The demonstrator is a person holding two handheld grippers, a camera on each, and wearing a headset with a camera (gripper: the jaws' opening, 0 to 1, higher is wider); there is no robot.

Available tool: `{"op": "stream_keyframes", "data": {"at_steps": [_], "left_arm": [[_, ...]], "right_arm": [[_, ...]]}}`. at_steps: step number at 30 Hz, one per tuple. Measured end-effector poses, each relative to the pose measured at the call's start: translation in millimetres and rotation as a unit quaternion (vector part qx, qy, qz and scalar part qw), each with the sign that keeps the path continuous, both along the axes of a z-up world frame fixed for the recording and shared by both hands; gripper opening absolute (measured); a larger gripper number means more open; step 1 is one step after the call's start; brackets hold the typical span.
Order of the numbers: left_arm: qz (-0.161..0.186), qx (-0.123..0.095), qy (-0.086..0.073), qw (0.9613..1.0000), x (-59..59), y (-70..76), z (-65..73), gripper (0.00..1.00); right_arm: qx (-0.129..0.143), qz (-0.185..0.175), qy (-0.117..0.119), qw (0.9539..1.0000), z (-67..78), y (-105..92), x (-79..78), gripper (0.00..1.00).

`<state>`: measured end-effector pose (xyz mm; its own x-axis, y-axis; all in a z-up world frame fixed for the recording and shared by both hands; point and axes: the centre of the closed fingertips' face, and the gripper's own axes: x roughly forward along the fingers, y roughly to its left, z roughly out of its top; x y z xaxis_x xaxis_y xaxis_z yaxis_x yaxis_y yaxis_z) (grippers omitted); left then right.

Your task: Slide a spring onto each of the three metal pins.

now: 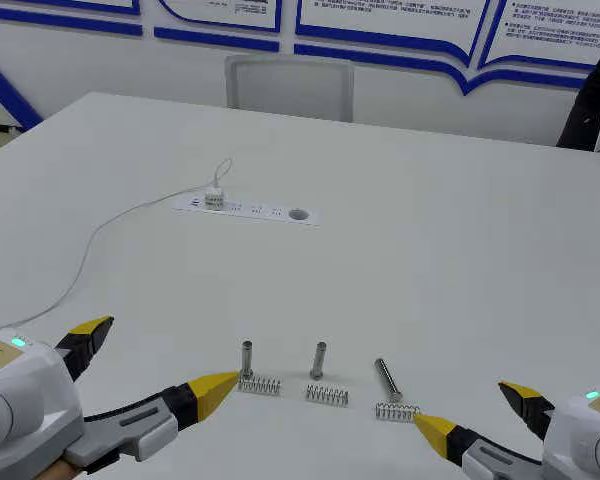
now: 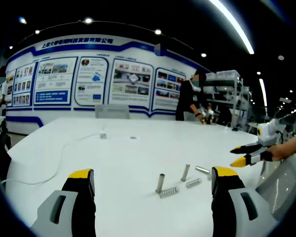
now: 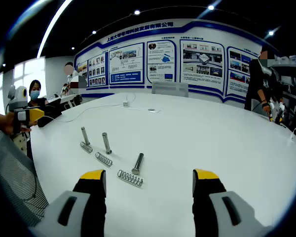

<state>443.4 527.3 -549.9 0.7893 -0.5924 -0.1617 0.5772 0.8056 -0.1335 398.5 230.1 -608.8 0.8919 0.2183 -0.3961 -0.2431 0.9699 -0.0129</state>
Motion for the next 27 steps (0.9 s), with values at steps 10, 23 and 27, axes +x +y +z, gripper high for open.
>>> {"op": "stream_keyframes", "data": {"at_steps": [10, 23, 27], "left_arm": [[-0.001, -0.003, 0.005, 1.0, -0.6, -0.1, -1.3, 1.0], [-0.016, 0.007, 0.008, 0.9998, -4.6, -5.4, -4.3, 1.0], [-0.015, 0.008, 0.011, 0.9998, -4.4, -4.9, -5.5, 1.0]], "right_arm": [[-0.007, 0.002, -0.003, 1.0, 0.9, -0.4, -0.3, 0.71], [0.0, 0.006, 0.003, 1.0, -1.5, 2.8, -2.4, 0.71], [-0.001, 0.011, 0.007, 0.9999, -3.4, 4.6, -2.4, 0.71]]}}
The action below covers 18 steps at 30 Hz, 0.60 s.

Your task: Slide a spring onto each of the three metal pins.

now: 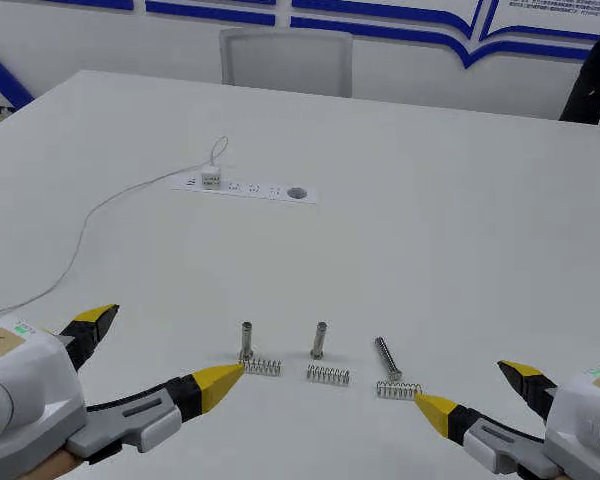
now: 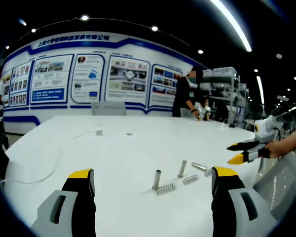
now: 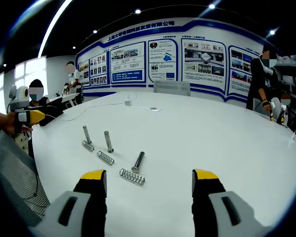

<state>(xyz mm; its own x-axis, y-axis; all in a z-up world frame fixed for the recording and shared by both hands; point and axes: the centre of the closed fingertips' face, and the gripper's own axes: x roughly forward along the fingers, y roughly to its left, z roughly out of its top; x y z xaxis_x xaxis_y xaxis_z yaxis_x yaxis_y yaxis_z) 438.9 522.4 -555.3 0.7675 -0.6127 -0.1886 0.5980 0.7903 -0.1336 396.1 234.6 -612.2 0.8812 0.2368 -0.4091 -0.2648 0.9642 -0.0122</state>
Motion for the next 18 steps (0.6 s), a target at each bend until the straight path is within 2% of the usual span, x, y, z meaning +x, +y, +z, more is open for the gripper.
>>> {"op": "stream_keyframes", "data": {"at_steps": [9, 18], "left_arm": [[0.001, -0.005, 0.007, 1.0, 0.8, 0.5, -1.6, 1.0], [-0.003, 0.0, 0.012, 0.9999, 0.6, -2.1, -4.2, 1.0]], "right_arm": [[0.007, -0.006, 0.001, 1.0, 0.5, -2.7, 0.5, 0.7], [0.013, -0.003, 0.006, 0.9999, -1.3, -1.1, 1.2, 0.7]]}}
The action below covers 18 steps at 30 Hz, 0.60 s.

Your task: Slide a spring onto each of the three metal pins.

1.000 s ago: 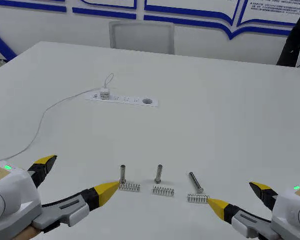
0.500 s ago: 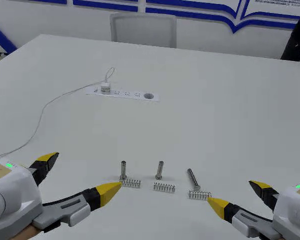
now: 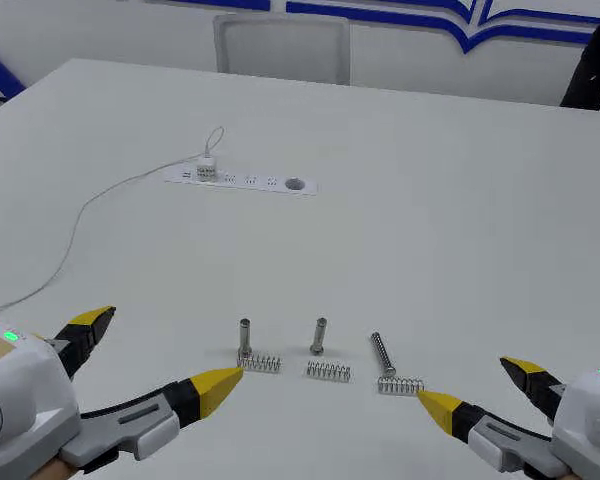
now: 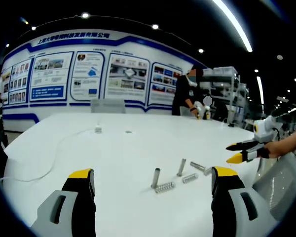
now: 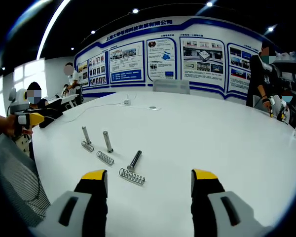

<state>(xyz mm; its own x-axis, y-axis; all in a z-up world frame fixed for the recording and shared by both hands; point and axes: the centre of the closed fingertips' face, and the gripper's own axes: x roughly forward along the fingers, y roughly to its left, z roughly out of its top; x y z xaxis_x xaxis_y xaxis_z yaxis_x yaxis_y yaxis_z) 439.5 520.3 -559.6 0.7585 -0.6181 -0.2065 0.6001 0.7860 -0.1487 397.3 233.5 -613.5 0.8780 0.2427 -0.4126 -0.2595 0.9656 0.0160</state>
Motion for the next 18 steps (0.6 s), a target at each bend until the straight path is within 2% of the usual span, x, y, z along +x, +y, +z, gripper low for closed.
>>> {"op": "stream_keyframes", "data": {"at_steps": [18], "left_arm": [[-0.006, 0.006, 0.02, 0.9998, -0.8, -1.6, -9.9, 1.0]], "right_arm": [[0.005, 0.002, 0.023, 0.9997, -9.7, -0.2, -0.9, 0.62]]}}
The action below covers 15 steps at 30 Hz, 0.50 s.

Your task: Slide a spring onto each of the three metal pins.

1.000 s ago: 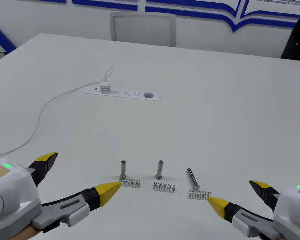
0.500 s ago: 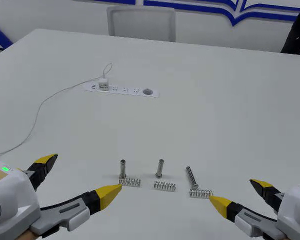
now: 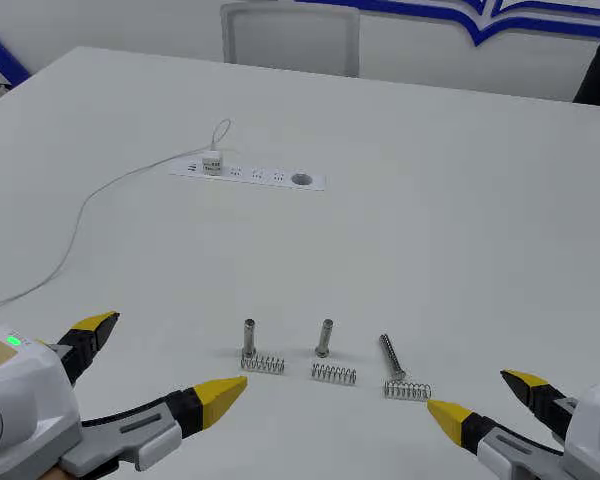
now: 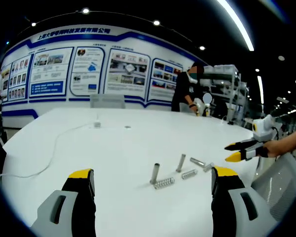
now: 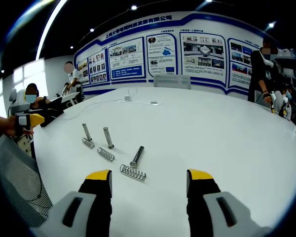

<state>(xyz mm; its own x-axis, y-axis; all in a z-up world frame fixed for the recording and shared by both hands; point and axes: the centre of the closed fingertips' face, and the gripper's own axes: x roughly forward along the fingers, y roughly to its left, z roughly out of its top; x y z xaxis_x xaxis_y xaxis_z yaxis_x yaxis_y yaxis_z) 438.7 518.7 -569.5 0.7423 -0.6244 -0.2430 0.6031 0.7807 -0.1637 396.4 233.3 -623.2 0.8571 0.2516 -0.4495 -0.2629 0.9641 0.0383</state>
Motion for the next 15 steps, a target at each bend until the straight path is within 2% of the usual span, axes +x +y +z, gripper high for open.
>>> {"op": "stream_keyframes", "data": {"at_steps": [11, 15], "left_arm": [[-0.01, 0.011, 0.001, 0.9999, -2.5, -3.2, -3.2, 1.0], [-0.012, 0.015, 0.003, 0.9998, -3.3, -3.6, -5.3, 1.0]], "right_arm": [[0.008, -0.002, 0.002, 1.0, 0.7, 0.0, -0.5, 0.59], [0.018, -0.006, -0.021, 0.9996, 11.6, -0.5, 4.1, 0.57]]}}
